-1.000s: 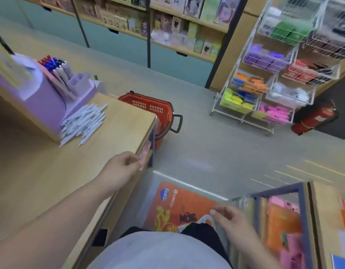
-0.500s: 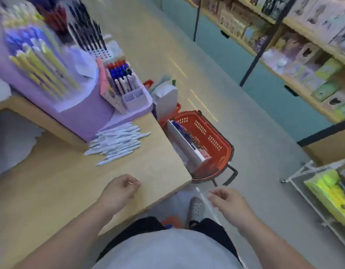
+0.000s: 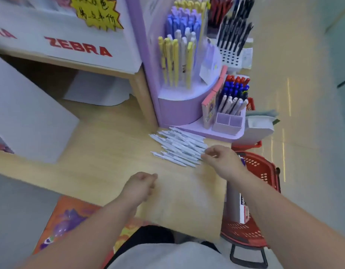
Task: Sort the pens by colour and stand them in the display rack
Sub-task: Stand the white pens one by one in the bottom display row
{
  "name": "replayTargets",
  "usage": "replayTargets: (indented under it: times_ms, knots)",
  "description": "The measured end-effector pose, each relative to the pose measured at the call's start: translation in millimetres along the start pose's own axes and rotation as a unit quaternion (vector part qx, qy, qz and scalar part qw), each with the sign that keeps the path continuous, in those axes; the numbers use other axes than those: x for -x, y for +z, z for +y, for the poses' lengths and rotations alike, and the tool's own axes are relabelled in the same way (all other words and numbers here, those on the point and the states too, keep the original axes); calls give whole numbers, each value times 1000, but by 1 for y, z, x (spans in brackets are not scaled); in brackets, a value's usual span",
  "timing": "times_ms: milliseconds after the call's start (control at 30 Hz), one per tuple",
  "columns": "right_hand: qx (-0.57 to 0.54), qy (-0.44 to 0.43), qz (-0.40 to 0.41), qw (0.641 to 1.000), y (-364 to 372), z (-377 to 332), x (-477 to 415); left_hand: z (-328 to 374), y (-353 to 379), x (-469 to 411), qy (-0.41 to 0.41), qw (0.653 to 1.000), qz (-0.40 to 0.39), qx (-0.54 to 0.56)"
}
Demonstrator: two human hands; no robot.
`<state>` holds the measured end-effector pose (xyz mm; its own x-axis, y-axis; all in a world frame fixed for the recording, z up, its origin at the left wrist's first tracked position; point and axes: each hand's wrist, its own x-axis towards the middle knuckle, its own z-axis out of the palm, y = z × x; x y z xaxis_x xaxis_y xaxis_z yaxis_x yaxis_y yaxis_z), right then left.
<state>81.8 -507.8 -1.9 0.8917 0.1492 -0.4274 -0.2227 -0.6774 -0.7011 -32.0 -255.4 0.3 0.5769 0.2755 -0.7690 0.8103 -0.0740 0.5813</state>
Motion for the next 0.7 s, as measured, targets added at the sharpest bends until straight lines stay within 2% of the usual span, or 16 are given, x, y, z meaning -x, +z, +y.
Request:
replayTargets:
  times_ms: [200,400,533,700]
  knots:
    - [62,-53,20,996,27,-23,-72,34,27,-52,-58,993,3,100]
    - [101,-108,56,987,42,-18,-84,57,52,-78,-83,976,25,199]
    - [101,-131,66,984,50,-9,-80,73,63,-94,-105,970,63,208]
    - [44,-102,85,990,58,-10,-82,89,76,-109,-107,971,101,189]
